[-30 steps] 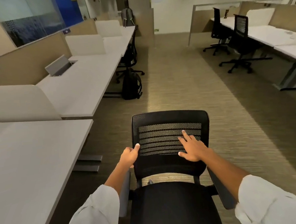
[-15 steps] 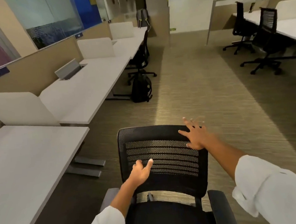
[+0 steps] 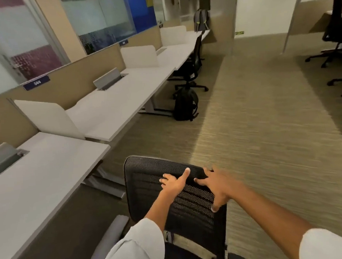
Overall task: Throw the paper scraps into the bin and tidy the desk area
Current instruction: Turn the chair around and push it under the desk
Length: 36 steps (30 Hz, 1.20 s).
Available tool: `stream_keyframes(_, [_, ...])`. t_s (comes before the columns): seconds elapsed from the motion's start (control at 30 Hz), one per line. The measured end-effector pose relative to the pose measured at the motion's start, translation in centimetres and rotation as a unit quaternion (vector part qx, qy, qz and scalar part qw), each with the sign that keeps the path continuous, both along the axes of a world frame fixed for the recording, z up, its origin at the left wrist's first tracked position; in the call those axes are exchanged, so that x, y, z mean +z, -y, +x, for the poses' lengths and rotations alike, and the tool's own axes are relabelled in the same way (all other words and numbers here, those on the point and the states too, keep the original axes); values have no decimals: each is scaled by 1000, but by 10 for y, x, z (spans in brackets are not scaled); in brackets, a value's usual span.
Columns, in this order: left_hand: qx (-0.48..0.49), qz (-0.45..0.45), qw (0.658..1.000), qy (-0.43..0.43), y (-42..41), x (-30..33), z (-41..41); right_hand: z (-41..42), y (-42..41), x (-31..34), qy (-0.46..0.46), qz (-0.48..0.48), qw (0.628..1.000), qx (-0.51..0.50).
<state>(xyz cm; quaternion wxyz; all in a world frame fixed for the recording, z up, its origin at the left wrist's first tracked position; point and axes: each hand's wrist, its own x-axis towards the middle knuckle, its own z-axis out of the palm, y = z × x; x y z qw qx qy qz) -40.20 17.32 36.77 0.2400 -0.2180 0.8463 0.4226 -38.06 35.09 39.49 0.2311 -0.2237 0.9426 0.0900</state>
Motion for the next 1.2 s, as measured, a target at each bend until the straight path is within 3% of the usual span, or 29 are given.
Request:
stream_keyframes(0.27, [57,37,998,6,-43,-2,3,14,-40,9,54,-80,995,10])
stream_keyframes(0.5, [71,15,997,8,-85,-2,31,51,-78,17,74,-144,987,23])
stream_keyframes(0.73, [28,1,1000,2,-119,6,77,118,-111,29,116,-243,963,7])
stream_keyframes(0.9, [-33,-2,999,0,-143,10,123,154,-143,36,149,-189,971,-2])
stream_keyframes(1.03, [-92,-6,996,23,-159,1,163,156,-162,32,45,-85,994,60])
stream_keyframes(1.2, [-179,-30,982,56,-162,-10,204,125,-157,24,-108,-85,981,133])
